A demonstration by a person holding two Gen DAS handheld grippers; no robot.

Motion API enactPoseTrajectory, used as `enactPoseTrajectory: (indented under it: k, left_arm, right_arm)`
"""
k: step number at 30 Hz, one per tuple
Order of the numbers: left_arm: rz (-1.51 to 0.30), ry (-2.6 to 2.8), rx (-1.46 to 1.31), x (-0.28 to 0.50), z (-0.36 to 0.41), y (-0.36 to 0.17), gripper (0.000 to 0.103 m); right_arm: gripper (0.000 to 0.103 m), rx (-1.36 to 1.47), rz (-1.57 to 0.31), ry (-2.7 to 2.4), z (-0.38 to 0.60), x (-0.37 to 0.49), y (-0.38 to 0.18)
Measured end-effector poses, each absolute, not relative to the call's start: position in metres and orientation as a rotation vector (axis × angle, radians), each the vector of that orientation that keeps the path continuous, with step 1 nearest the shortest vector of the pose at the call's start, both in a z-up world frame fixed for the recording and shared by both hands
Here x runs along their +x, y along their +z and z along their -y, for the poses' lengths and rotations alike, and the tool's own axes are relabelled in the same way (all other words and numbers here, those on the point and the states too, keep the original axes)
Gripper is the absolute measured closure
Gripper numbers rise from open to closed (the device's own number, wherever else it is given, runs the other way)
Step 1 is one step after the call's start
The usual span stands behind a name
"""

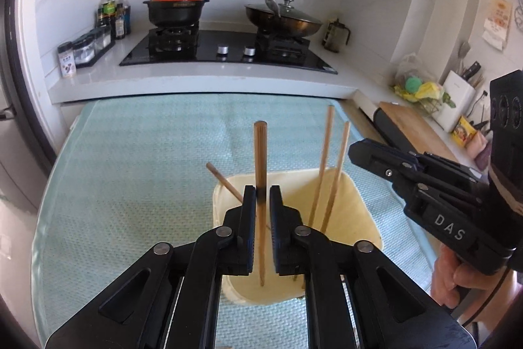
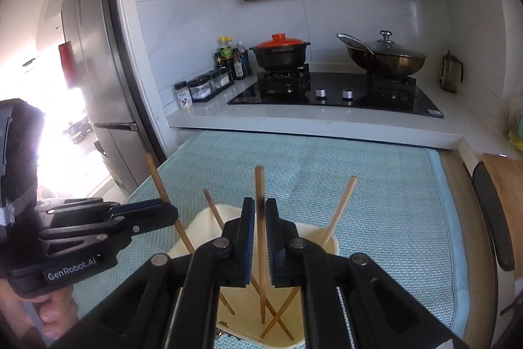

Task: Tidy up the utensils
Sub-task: 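Open the left tool to drop its chopstick into the box while the right tool releases its chopstick, then move both open tools back toward the remaining chopsticks, fork and spoon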

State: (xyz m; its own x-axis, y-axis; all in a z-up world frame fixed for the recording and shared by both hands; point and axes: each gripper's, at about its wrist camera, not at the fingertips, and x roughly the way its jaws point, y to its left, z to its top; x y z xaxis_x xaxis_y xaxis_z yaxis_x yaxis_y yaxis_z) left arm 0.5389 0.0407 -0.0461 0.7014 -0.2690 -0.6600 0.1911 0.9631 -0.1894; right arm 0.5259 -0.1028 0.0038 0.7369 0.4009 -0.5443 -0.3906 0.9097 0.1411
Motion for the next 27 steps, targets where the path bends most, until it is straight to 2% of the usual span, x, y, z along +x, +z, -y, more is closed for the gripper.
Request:
enactPoseTrajectory:
  k: [2,4,6,9,11,13,16,27]
  left_arm:
    - [-0.747,-0.245,-0.117,0.537,-0.045,-0.045,0.042]
    - [-0.708,-0.229,-0.112,0.528,-0.050,-0.037,0.036]
    - [-0.691,-0.227,-0.097,0.515,-0.055,-0.029,0.029]
    - [-0.640,-0.209,-0.064,0.488,-0.063,-0.014,0.016]
    - [-0.592,-0.199,-0.045,0.462,-0.070,-0.004,0.006]
    - [-0.549,-0.195,-0.036,0.434,-0.076,0.004,0.003]
    - [-0.518,-0.196,-0.027,0.395,-0.084,0.008,0.002]
    - [-0.513,-0.169,0.026,0.276,-0.090,-0.035,0.002]
  right_arm:
    - [0.080,0.026,-0.593,0.412,0.105,0.526,0.007]
    - [0.053,0.049,-0.553,0.400,0.110,0.518,0.017]
    - [0.052,0.046,-0.506,0.392,0.114,0.506,0.032]
    - [0.051,-0.007,-0.437,0.378,0.117,0.480,0.056]
    - [0.047,-0.038,-0.397,0.378,0.119,0.457,0.070]
    - [0.041,-0.064,-0.373,0.376,0.123,0.433,0.080]
    - [0.039,-0.106,-0.361,0.374,0.129,0.398,0.086]
    - [0.038,-0.137,-0.369,0.265,0.172,0.269,0.050]
